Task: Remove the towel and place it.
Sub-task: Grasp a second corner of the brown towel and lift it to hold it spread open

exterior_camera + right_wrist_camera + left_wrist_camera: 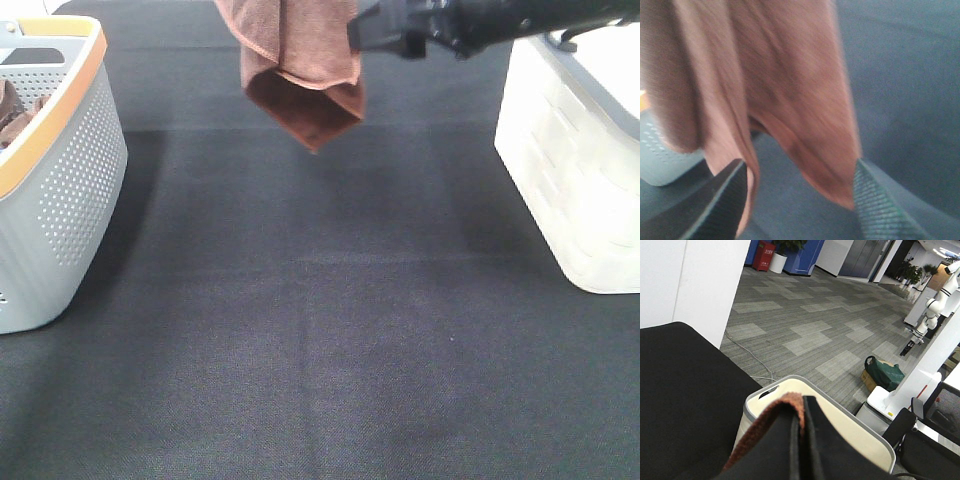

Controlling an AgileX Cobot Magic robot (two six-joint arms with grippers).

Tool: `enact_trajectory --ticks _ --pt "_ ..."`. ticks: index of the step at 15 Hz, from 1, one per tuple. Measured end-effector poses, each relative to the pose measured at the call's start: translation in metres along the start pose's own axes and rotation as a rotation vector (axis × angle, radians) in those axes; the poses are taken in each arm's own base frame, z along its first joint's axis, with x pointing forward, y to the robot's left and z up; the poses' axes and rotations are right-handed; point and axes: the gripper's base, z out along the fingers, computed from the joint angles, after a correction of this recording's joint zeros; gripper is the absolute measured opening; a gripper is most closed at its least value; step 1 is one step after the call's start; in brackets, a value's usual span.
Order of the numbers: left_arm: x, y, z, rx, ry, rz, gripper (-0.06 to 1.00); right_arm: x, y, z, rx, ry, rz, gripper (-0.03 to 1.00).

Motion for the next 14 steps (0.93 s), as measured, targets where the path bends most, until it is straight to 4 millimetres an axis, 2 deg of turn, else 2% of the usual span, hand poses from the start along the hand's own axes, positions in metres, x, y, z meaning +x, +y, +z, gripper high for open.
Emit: enact_trajectory --ticks 1,3,6,11,13,14 --pt "0.000 0.000 0.000 0.000 0.000 0.000 0.00 0.005 -0.002 0.008 -0.014 0.021 0.008 0.59" --pt "0.000 0.000 0.000 0.000 0.000 0.000 0.00 0.008 0.000 0.013 -0.057 0.037 0.021 0.59" --pt "0.001 -0.002 0.001 0.004 0.000 0.000 0.00 0.006 0.001 0.013 -0.068 0.031 0.024 0.59" --pt "0.005 -0.016 0.009 0.027 -0.002 0.016 0.00 0.005 0.002 0.013 -0.079 0.015 0.044 0.59" --pt "0.007 -0.019 0.011 0.031 0.001 0.021 0.00 0.005 0.000 0.013 -0.062 0.012 0.042 0.50" --pt "0.006 -0.018 0.011 0.023 -0.004 0.028 0.00 0.005 0.000 0.013 -0.062 0.016 0.035 0.33"
